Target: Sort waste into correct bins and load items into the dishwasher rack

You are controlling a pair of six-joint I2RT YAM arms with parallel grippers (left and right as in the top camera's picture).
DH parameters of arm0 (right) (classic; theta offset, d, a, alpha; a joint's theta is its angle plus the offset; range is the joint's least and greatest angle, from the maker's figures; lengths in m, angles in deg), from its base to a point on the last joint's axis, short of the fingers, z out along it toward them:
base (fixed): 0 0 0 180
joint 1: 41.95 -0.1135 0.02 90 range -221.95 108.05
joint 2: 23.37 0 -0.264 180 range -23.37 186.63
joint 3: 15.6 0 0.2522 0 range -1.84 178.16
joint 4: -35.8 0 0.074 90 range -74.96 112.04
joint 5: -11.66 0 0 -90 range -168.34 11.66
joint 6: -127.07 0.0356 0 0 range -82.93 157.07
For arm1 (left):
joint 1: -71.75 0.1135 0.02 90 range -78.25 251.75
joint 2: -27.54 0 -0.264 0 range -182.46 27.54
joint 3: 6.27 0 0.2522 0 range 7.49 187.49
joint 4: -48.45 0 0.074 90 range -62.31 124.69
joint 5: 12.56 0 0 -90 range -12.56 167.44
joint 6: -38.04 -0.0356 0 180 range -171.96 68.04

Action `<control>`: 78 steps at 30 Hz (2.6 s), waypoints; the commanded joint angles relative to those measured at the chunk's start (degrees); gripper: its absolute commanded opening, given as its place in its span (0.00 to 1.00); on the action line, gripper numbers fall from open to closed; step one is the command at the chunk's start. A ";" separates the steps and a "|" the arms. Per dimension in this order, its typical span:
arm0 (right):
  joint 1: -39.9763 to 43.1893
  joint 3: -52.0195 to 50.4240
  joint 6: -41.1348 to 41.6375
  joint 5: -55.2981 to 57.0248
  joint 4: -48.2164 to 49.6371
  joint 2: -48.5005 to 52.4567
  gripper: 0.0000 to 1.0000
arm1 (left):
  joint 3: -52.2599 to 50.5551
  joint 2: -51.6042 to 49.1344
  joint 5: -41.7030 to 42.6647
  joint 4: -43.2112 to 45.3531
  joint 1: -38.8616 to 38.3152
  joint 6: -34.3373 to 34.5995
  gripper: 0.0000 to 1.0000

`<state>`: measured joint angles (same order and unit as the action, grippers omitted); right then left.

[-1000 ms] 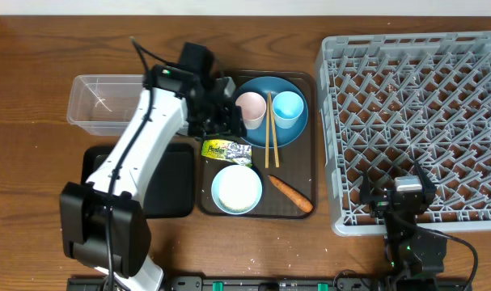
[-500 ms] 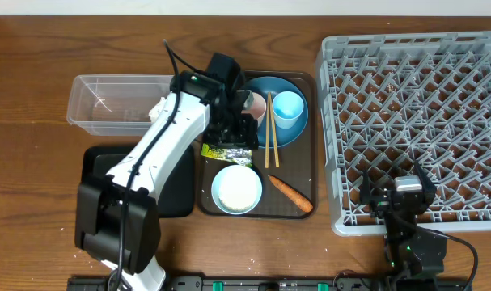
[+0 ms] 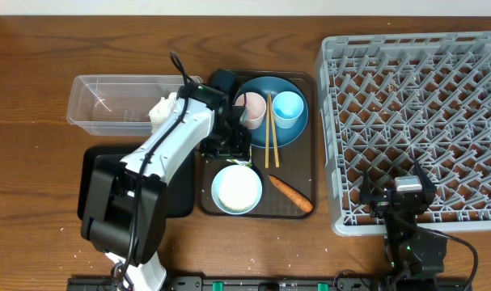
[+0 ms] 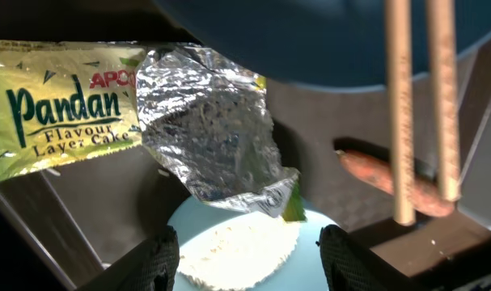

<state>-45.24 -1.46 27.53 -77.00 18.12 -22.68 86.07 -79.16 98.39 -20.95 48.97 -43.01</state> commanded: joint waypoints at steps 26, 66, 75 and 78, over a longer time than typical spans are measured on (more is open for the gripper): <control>1.07 -0.07 -0.17 0.57 -0.20 -0.24 0.99 | -7.87 -0.81 -0.94 12.24 -0.17 -2.95 0.38; 1.07 -0.09 -0.17 0.57 -0.20 -0.24 0.99 | -7.08 2.60 -9.35 9.81 -1.29 -7.45 0.53; 1.07 -0.07 -0.20 0.57 -0.20 -0.24 0.99 | -7.13 1.53 -13.97 13.55 -1.29 -7.43 0.54; 1.07 -0.07 -0.17 0.57 -0.20 -0.24 0.99 | -7.13 0.26 -13.94 14.45 -1.29 -7.43 0.54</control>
<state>-45.24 -1.46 27.53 -77.00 18.12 -22.68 79.54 -77.19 86.02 -6.85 47.63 -49.45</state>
